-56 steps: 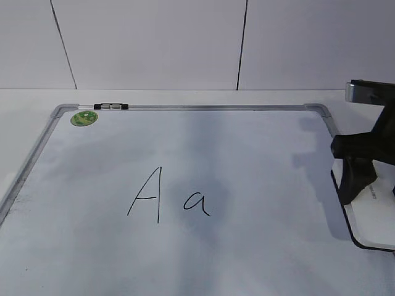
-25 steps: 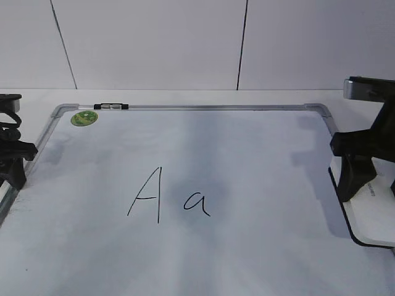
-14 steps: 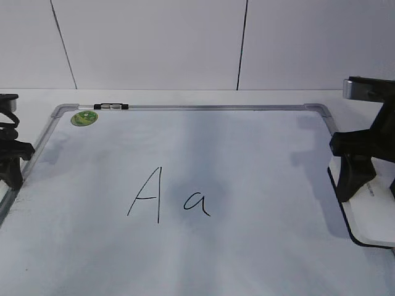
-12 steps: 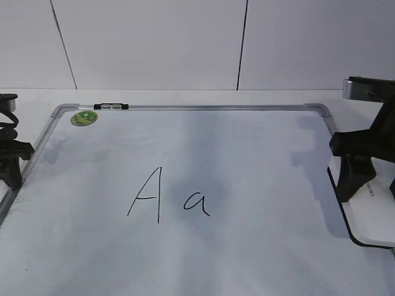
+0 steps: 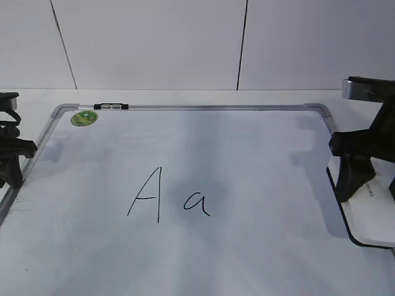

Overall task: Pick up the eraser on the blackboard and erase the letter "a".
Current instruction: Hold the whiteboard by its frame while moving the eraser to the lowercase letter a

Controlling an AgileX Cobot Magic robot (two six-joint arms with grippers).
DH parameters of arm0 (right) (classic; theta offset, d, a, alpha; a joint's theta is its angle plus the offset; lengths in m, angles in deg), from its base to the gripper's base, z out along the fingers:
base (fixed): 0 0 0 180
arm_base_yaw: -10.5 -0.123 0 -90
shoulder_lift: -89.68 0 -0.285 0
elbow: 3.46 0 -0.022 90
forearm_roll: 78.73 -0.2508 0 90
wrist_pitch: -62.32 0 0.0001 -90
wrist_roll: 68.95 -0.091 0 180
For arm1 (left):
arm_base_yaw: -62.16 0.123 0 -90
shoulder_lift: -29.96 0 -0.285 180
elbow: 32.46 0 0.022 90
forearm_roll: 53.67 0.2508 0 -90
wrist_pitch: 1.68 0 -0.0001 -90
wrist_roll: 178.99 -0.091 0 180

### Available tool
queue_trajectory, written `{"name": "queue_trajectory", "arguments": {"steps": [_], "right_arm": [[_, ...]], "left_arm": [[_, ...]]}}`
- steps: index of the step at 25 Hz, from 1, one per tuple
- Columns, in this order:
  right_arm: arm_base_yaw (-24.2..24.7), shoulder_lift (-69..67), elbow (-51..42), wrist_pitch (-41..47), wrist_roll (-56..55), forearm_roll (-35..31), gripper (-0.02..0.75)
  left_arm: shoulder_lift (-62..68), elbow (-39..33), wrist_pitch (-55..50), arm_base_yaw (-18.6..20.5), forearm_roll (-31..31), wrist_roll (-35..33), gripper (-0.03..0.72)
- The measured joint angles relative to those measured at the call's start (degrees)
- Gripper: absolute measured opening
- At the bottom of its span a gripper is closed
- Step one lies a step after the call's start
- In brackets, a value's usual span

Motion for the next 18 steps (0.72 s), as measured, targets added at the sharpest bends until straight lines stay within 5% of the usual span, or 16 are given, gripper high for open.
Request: {"name": "queue_trajectory", "arguments": {"steps": [18], "right_arm": [[0.00, 0.00, 0.00, 0.00, 0.13, 0.00, 0.566]], "left_arm": [[1.78, 1.15, -1.46, 0.09, -0.97, 0.00, 0.195]]}}
